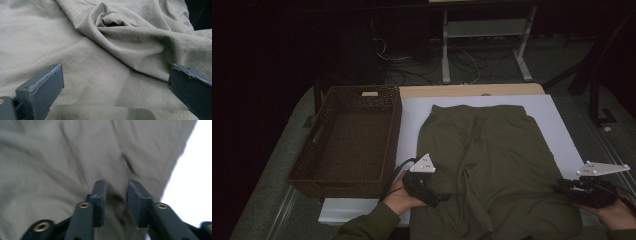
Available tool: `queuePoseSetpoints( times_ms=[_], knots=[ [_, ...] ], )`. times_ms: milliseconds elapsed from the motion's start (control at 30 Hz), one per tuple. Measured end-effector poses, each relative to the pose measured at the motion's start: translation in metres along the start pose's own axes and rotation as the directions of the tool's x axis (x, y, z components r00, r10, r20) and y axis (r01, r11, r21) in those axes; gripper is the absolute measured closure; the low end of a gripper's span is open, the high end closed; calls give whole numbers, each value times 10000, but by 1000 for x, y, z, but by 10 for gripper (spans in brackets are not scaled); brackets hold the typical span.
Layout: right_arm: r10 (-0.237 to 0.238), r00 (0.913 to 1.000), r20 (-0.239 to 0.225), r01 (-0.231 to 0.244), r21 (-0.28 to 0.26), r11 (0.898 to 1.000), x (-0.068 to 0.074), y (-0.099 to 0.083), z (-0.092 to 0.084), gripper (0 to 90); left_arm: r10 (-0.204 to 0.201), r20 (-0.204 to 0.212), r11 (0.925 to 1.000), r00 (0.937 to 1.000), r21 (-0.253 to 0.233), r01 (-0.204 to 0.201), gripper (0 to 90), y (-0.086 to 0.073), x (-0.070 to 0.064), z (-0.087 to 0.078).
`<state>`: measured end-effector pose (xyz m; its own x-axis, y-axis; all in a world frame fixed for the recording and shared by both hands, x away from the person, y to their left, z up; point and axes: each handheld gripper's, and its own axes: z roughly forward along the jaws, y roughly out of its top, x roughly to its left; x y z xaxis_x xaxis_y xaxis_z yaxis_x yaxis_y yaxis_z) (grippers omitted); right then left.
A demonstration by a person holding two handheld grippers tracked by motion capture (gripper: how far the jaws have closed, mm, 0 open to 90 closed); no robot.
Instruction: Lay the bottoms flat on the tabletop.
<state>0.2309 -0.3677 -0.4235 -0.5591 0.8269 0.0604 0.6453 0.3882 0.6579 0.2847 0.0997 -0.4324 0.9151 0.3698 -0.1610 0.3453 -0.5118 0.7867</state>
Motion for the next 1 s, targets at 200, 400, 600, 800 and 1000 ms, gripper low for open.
queuePoseSetpoints(
  times_ms=[200, 400, 600, 800, 1000],
  knots=[
    [-136, 9995, -282, 126, -354, 9993, 7, 22, 11, 540, 5, -26, 10000, 10000, -7, -5, 0, 0, -1, 0],
    [-435, 9984, -358, 419, -445, 9981, 15, 41, 25, 491, -18, -71, 10000, 10000, -20, 18, 0, 0, 0, 0],
    [-577, 9969, -529, 544, -615, 9966, 21, 60, 38, 465, -87, -149, 9999, 9999, -83, 86, 0, 0, 0, -1],
    [-623, 9950, -779, 549, -938, 9941, 28, 76, 51, 439, -225, -206, 9997, 9995, -42, 224, 0, -1, 3, -1],
    [-607, 9922, -1087, 494, -1039, 9934, 33, 85, 64, 405, -380, -194, 9993, 9991, 48, 381, 0, -2, 6, 1]
  ],
)
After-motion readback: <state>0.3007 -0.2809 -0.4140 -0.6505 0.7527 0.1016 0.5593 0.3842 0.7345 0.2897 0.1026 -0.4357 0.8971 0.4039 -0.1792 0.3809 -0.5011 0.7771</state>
